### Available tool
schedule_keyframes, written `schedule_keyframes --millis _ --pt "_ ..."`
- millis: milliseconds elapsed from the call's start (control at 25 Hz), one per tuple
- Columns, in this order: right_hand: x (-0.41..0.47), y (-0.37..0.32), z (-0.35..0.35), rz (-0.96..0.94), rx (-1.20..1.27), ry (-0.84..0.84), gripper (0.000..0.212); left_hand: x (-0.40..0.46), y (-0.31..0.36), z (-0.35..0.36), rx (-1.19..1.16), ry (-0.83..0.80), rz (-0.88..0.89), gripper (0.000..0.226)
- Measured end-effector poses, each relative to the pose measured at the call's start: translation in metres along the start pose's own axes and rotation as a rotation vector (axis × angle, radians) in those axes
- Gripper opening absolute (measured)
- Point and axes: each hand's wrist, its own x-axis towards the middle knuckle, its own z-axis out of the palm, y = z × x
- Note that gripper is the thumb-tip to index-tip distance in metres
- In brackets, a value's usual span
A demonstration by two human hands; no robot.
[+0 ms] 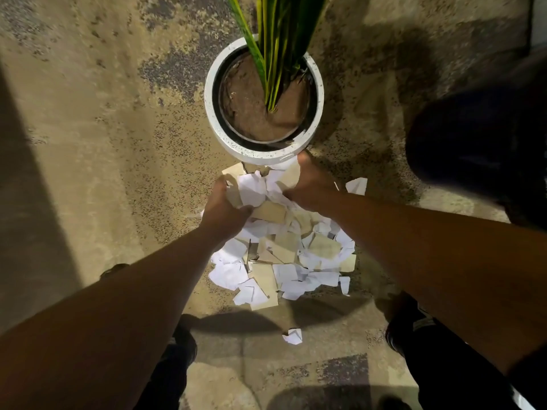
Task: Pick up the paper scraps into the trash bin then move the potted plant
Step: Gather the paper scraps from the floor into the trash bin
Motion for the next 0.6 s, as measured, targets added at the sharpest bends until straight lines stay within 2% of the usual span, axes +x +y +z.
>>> schedule_keyframes --millis 80,120,240,360,480,600 --pt "0.000 -0.002 -0.004 0.008 0.223 -0.046 0.076 0.001 0.004 0.001 0.041 -0.034 -0.010 0.064" --pt "0.001 0.000 -0.005 0.013 0.247 -0.064 0.070 0.001 0.007 0.001 0.090 -0.035 -0.006 0.054" --pt "0.010 0.002 -0.008 -0.032 -0.029 0.021 0.061 0.005 0.005 0.001 0.164 -0.003 0.010 0.026" --pt "0.016 0.006 -0.004 -0.046 -0.160 0.019 0.061 0.010 -0.003 0.000 0.312 0.011 0.117 0.030" --pt "0.018 0.009 0.003 -0.036 -0.149 -0.071 0.043 0.009 0.003 -0.003 0.436 -0.072 0.207 0.037" --pt "0.017 0.006 0.003 -0.114 -0.178 -0.148 0.026 0.008 0.012 -0.003 0.520 -0.131 0.205 0.033"
